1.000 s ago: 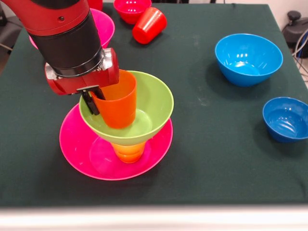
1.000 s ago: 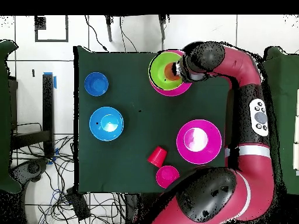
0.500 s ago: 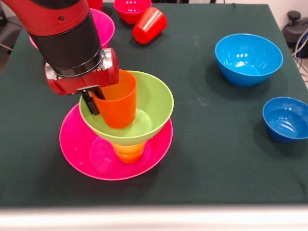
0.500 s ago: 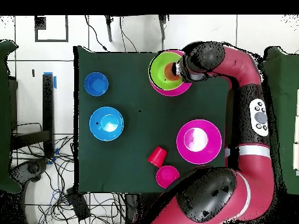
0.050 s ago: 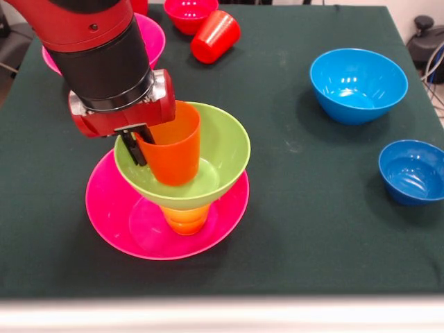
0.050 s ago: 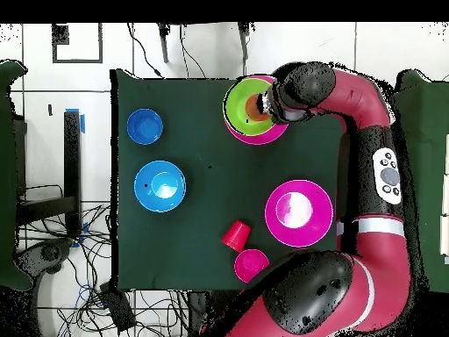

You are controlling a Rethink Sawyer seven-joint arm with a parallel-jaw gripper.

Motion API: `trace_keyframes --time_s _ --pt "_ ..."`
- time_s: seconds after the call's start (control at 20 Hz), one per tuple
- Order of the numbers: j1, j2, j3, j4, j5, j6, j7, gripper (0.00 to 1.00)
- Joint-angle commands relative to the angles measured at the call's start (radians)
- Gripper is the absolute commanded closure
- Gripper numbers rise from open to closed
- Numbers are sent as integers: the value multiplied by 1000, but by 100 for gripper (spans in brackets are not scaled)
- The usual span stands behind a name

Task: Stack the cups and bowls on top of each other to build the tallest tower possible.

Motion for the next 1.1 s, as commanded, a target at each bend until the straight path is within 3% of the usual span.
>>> trace_keyframes --time_s 0.05,0.6,0.65,1.1 --pt "45 17 -1 49 -30 -61 -77 100" --pt "54 23 -12 32 -43 -48 -84 100" --pt "55 22 -15 33 -47 -50 -87 0" --pt "46 17 -13 46 -49 -55 -109 0"
